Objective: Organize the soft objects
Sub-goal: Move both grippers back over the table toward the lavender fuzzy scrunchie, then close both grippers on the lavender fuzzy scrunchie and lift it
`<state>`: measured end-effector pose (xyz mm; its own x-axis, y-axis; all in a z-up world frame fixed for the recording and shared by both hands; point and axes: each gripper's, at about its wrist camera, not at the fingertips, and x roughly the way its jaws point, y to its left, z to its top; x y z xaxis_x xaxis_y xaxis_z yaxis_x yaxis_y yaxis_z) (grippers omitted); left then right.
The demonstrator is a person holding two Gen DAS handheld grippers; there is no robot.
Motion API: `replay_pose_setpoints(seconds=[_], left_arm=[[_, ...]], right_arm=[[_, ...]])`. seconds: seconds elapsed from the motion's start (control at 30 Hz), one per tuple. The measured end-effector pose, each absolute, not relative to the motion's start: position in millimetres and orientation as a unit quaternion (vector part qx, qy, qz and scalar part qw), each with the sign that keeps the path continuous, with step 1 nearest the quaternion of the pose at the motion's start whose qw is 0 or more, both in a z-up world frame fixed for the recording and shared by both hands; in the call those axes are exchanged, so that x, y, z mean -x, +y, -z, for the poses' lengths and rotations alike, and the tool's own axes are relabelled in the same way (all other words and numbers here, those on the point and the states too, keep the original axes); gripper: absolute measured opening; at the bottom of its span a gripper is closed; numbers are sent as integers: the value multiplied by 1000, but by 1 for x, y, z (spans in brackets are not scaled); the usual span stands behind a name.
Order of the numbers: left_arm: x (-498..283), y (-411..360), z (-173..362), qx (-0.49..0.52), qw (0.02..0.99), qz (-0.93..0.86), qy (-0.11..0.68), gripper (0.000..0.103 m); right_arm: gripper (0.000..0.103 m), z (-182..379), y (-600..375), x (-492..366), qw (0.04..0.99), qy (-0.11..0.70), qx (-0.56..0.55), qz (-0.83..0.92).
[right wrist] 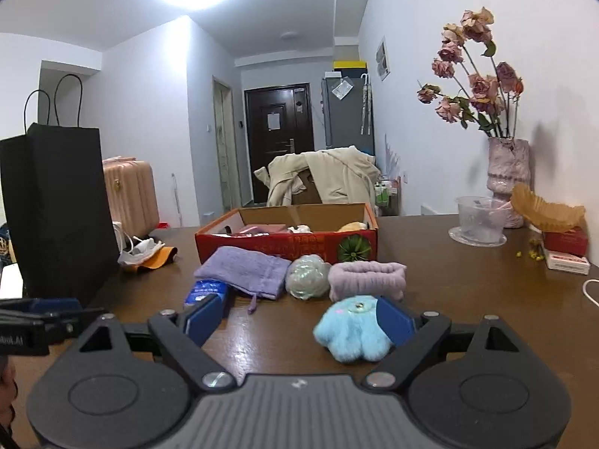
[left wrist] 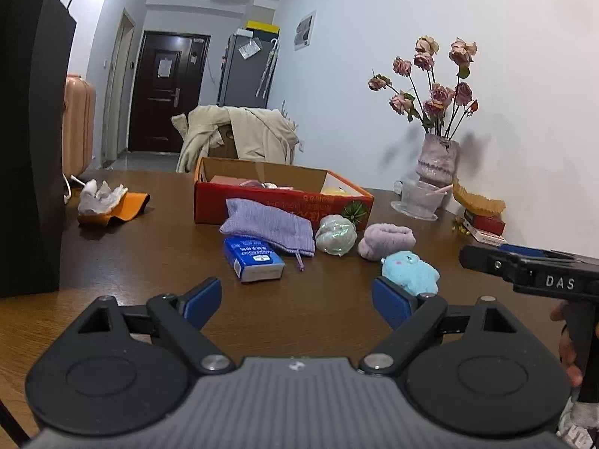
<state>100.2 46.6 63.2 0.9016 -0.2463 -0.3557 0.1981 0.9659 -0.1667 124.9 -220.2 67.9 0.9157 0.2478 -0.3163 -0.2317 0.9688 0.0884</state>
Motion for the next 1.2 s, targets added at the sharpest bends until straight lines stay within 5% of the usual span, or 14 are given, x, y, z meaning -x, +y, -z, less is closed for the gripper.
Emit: replay_pose_setpoints(seconds=[0.47,0.9,1.2], left_arm=[[-132,38,-60,53,972,116,199,97],[-238,-11,-45,11,961,136,240,99],[-315,-38,-46,6,959,114,260,89]], right_arm=[[89,-62,-230,-147,980,173,-31,-95],[85,-43,-242,-234,968,228,-26,-100],[81,-40,-248,-286,960,248,-20,-129]])
